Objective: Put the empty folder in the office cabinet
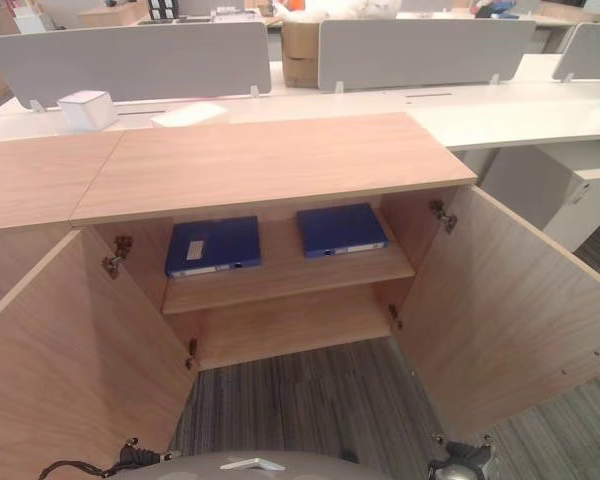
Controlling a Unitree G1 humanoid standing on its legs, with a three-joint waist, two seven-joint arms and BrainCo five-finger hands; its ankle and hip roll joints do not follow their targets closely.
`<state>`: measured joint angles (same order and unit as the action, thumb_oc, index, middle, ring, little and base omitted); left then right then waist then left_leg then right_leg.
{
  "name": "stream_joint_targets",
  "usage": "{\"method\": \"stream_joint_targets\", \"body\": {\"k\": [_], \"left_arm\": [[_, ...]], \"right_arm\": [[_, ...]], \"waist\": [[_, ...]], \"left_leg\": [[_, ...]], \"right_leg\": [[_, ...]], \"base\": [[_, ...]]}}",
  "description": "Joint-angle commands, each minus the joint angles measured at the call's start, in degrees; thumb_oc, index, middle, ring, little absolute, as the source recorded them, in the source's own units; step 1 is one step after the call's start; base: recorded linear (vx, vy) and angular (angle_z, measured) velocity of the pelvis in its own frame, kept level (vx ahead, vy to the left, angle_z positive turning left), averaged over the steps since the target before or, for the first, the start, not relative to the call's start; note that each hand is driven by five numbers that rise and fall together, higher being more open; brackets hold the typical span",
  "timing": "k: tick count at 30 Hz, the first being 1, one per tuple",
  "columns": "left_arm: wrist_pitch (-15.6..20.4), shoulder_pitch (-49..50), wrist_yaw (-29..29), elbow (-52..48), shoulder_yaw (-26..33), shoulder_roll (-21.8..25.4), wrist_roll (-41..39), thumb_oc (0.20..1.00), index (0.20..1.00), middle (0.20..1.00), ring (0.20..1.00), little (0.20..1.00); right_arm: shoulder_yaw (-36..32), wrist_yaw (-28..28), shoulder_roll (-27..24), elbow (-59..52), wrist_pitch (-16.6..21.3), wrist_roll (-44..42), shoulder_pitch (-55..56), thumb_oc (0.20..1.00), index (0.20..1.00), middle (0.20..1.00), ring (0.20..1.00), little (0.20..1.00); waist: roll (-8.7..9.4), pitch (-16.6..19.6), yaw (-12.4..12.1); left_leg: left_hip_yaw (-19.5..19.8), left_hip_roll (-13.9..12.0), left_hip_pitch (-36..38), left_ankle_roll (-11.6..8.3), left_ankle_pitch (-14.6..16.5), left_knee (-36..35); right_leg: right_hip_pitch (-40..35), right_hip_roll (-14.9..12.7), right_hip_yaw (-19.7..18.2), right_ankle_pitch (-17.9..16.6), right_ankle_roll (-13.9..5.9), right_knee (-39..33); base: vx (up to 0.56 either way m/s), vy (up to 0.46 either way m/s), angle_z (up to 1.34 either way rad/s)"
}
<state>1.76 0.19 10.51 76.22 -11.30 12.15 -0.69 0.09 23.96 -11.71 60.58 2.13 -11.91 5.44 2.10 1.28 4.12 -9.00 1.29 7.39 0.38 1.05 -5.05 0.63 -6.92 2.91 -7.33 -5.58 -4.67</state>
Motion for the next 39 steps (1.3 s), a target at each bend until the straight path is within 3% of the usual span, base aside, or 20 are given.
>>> {"method": "stream_joint_targets", "body": {"k": [1,16,18,19,20,22,28,31,32,35,39], "left_arm": [[0.4,-3.9,1.2,2.0,2.2,0.0,2.8,1.0,1.0,1.0,1.0,1.0],[0.9,-5.4,1.0,2.2,0.6,0.0,2.2,1.0,1.0,1.0,1.0,1.0],[1.1,-5.5,1.1,2.6,0.4,0.2,2.4,1.0,1.0,1.0,1.0,1.0],[1.1,-5.5,1.1,2.6,0.4,0.2,2.4,1.0,1.0,1.0,1.0,1.0],[1.3,-5.5,0.7,3.7,0.6,1.1,2.1,1.0,1.0,1.0,1.0,1.0],[1.6,-3.4,1.1,3.8,0.7,1.3,2.6,1.0,1.0,1.0,1.0,1.0],[1.4,0.0,0.3,6.0,2.5,3.1,4.8,1.0,1.0,1.0,1.0,1.0],[1.4,-0.1,0.3,6.0,2.5,3.1,4.8,1.0,1.0,1.0,1.0,1.0],[1.3,0.3,-0.6,6.2,2.5,3.5,4.7,1.0,1.0,1.0,1.0,1.0],[0.9,0.1,-1.3,6.0,2.5,3.6,4.2,1.0,1.0,1.0,1.0,1.0],[0.7,1.1,-2.8,5.2,1.9,3.1,3.3,1.0,1.0,1.0,1.0,1.0]], "right_arm": [[-3.5,5.6,-4.8,-1.9,0.7,3.9,-4.3,1.0,1.0,1.0,1.0,1.0],[-15.0,19.4,-17.3,1.5,-3.1,7.7,-8.7,1.0,1.0,1.0,1.0,1.0],[-18.0,21.5,-22.0,2.9,-4.5,8.5,-10.0,1.0,1.0,1.0,1.0,1.0],[-18.0,21.5,-22.0,2.9,-4.5,8.5,-10.0,1.0,1.0,1.0,1.0,1.0],[-20.2,21.5,-27.0,4.8,-4.0,6.9,-11.6,1.0,1.0,1.0,1.0,1.0],[-22.3,21.5,-28.4,5.3,-3.4,5.4,-11.2,1.0,1.0,1.0,1.0,1.0],[-26.2,16.2,-32.6,2.6,1.5,-2.3,-10.3,1.0,1.0,1.0,1.0,1.0],[-26.2,16.1,-32.7,2.7,1.6,-2.4,-10.3,1.0,1.0,1.0,1.0,1.0],[-27.3,10.5,-35.7,0.6,4.5,-8.9,-11.7,1.0,1.0,1.0,1.0,1.0],[-27.8,5.7,-36.1,-1.1,7.8,-17.1,-12.9,1.0,1.0,1.0,1.0,1.0],[-29.8,-6.0,-31.5,-4.7,15.7,-36.8,-15.6,1.0,1.0,1.0,1.0,1.0]], "waist": [[-2.11,-1.0,-0.4],[-2.14,-0.3,-0.7],[-1.97,-0.2,-0.9],[-1.97,-0.2,-0.9],[-1.31,-0.4,-1.1],[-1.12,-0.5,-1.5],[0.26,-1.3,-2.8],[0.24,-1.3,-2.9],[0.79,-0.9,-3.0],[0.93,-0.9,-2.9],[0.76,-0.6,-3.1]], "left_leg": [[6.4,-1.3,-0.4,-0.34,4.0,0.1],[6.8,-1.3,-0.4,-0.22,4.4,0.1],[6.9,-1.0,-0.5,-0.02,4.5,0.1],[6.9,-1.0,-0.5,-0.02,4.5,0.1],[6.7,-0.7,-1.4,-0.01,3.6,0.1],[6.9,-0.7,-1.3,0.05,4.1,0.1],[6.9,-0.6,-1.6,-0.09,3.9,0.1],[6.8,-0.6,-1.5,-0.09,3.9,0.1],[6.4,-1.0,-1.1,-0.43,3.9,0.1],[6.3,-1.2,-0.9,-0.57,3.8,0.1],[6.3,-1.4,-0.6,-0.71,3.5,0.1]], "right_leg": [[-1.4,-0.2,-2.3,6.6,-2.56,5.2],[-2.1,-0.4,-2.2,6.2,-2.82,3.7],[-2.0,-0.6,-2.4,5.9,-3.1,3.6],[-2.0,-0.6,-2.4,5.9,-3.1,3.6],[-1.1,-0.9,-2.5,5.1,-3.26,3.9],[-1.3,-1.1,-2.4,5.5,-3.34,3.9],[-1.2,-1.1,-2.1,5.4,-3.38,3.8],[-1.2,-1.1,-2.1,5.4,-3.38,3.7],[-1.7,-0.8,-2.1,5.4,-3.18,3.1],[-1.9,-0.7,-2.2,5.3,-3.07,3.0],[-2.4,-0.5,-2.0,5.2,-2.8,2.7]], "base": [[0.0,0.0,0.0],[0.0,0.0,0.0],[-0.02,0.036,0.0],[-0.1,0.042,0.0],[-0.08,0.016,0.0],[-0.03,0.01,0.0],[-0.04,-0.031,0.0],[0.01,-0.024,0.0],[-0.01,-0.096,-0.01],[0.02,-0.052,-0.02],[0.0,-0.04,-0.02]]}}
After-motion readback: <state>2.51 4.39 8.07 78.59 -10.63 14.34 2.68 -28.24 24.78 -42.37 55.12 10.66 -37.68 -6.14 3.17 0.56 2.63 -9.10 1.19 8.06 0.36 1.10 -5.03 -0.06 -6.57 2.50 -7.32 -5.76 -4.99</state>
